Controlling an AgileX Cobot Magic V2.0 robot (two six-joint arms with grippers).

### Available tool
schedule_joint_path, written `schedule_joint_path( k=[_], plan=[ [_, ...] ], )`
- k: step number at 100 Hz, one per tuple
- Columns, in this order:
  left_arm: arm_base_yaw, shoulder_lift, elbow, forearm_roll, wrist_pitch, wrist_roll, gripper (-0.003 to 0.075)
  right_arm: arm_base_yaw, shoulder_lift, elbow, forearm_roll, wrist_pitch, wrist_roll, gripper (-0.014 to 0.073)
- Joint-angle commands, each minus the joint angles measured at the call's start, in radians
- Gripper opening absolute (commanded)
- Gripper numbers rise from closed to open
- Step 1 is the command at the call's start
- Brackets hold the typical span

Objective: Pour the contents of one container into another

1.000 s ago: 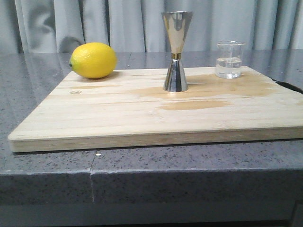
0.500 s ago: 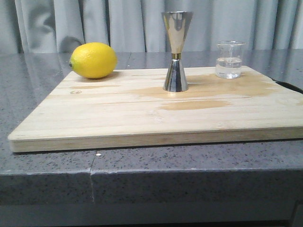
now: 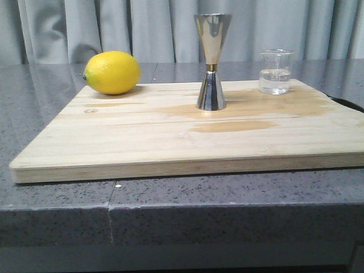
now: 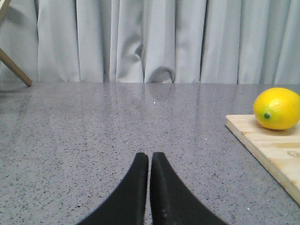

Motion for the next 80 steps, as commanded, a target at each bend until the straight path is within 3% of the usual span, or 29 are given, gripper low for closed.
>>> schedule_joint_path(
  k=[1,11,20,35,50,80],
  plan=[
    [0.002,-0.017,0.035,-0.123,-0.117,-0.007,-0.0019,-0.006,0.009,0.026,0.009,-0.082,0.051,-0.0075],
    [0.002,-0.017,0.022,-0.405,-0.163,-0.008,-0.002,-0.006,0.009,0.024,0.036,-0.08,0.194,-0.0075],
    [-0.003,-0.017,-0.02,-0.53,-0.11,-0.008,-0.002,-0.006,0.011,-0.003,0.037,-0.032,0.28,-0.0075],
    [-0.04,0.012,-0.148,-0.537,0.034,-0.001,-0.002,-0.006,0.018,-0.155,0.026,0.224,0.285,-0.0075],
    [-0.096,0.105,-0.274,-0.537,0.105,0.058,-0.002,-0.006,0.113,-0.338,-0.099,0.447,0.281,-0.0075],
    [-0.286,0.447,-0.512,-0.537,0.169,0.256,-0.0019,-0.004,0.409,-0.588,-0.122,0.541,0.203,-0.0075]
  ],
)
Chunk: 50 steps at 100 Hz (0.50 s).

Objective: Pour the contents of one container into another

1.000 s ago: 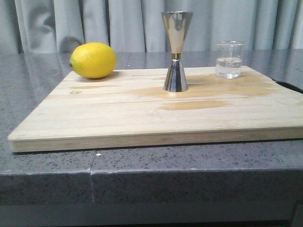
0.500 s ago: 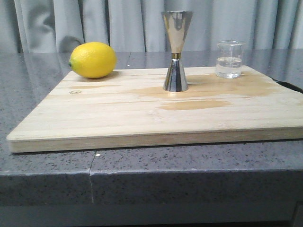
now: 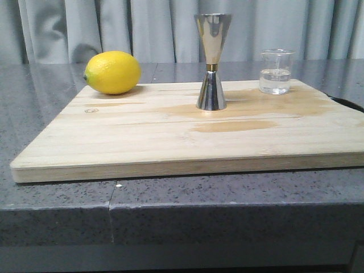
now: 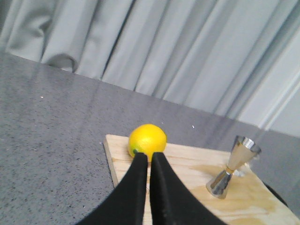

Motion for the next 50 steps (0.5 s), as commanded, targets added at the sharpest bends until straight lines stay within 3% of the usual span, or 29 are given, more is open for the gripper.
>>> schedule_joint_path(
  k=[1,19,28,40,50],
  plan=[
    [-0.063,0.105,-0.094,-0.014,-0.043,0.087,-0.0019,-0.004,0.084,-0.07,-0.019,-0.051,-0.019,-0.0075],
    [-0.24,0.314,-0.189,-0.014,-0.068,0.214,-0.0013,-0.004,0.155,-0.076,-0.019,-0.051,-0.019,-0.0075],
    [-0.337,0.405,-0.224,-0.014,-0.106,0.283,0.0038,-0.004,0.167,-0.076,-0.019,-0.051,-0.019,-0.0075],
    [-0.46,0.509,-0.251,-0.014,-0.187,0.366,0.0199,-0.004,0.169,-0.076,-0.019,-0.053,-0.019,-0.0075],
    [-0.549,0.592,-0.256,-0.014,-0.286,0.375,0.0407,-0.004,0.169,-0.076,-0.019,-0.053,-0.019,-0.0075]
  ],
)
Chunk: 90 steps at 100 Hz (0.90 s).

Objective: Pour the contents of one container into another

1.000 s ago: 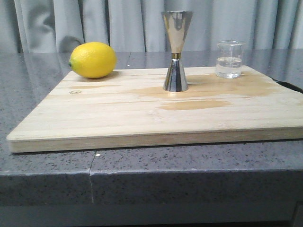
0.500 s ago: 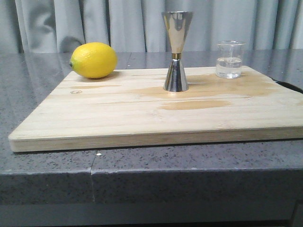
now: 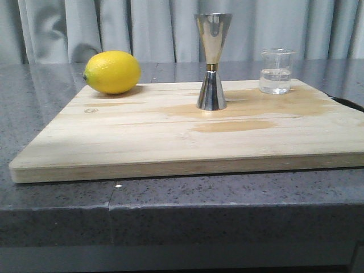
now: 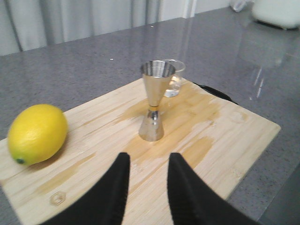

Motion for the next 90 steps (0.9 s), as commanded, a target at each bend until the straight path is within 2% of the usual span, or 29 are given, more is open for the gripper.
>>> schedule_joint_path(
  k=[1,7,14,39,46,59,68,90],
  plan=[
    [-0.075,0.062,-0.039,-0.014,-0.161,0.021,0.042,-0.004,0.01,-0.038,-0.018,-0.07,-0.011,-0.0075],
    [-0.114,0.111,-0.039,-0.014,-0.231,0.021,0.0519,-0.004,0.01,-0.038,-0.018,-0.072,-0.011,-0.0075],
    [-0.147,0.181,-0.039,-0.014,-0.326,0.021,0.0565,-0.004,0.01,-0.038,-0.018,-0.076,-0.011,-0.0075],
    [-0.187,0.445,-0.039,0.002,-0.66,-0.024,0.0567,-0.004,0.01,-0.038,-0.018,-0.09,-0.011,-0.0075],
    [-0.192,0.515,-0.039,0.073,-0.751,-0.104,0.0567,-0.004,0.01,-0.038,-0.018,-0.095,-0.011,-0.0075],
    [-0.192,0.628,-0.05,0.255,-0.879,-0.334,0.0567,-0.004,0.01,-0.038,-0.018,-0.102,-0.011,-0.0075],
    [-0.192,0.687,-0.078,0.279,-0.922,-0.401,0.0567,-0.004,0.01,-0.038,-0.018,-0.104,-0.011,-0.0075],
    [-0.192,0.784,-0.175,0.279,-0.931,-0.406,0.0567,-0.004,0.01,-0.038,-0.018,-0.105,-0.011,-0.0075]
  ],
)
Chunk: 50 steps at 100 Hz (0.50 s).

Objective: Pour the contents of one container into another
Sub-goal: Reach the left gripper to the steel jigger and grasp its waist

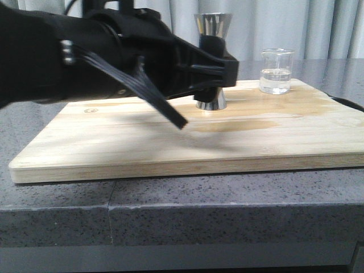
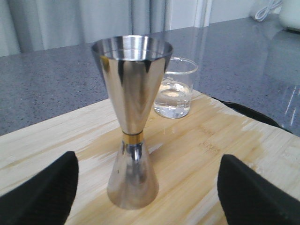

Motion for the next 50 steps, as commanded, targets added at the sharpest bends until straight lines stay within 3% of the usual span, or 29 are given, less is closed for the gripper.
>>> schedule_joint_path(
  k=[1,50],
  plan=[
    [-0.008,-0.013,-0.063,0.015,-0.093,-0.018,0.0567,-0.004,0.01,-0.038,-0.018,-0.083,-0.011,-0.0075],
    [0.024,0.074,-0.187,0.007,-0.097,-0.048,0.0566,-0.004,0.01,-0.038,-0.018,-0.085,-0.011,-0.0075]
  ],
)
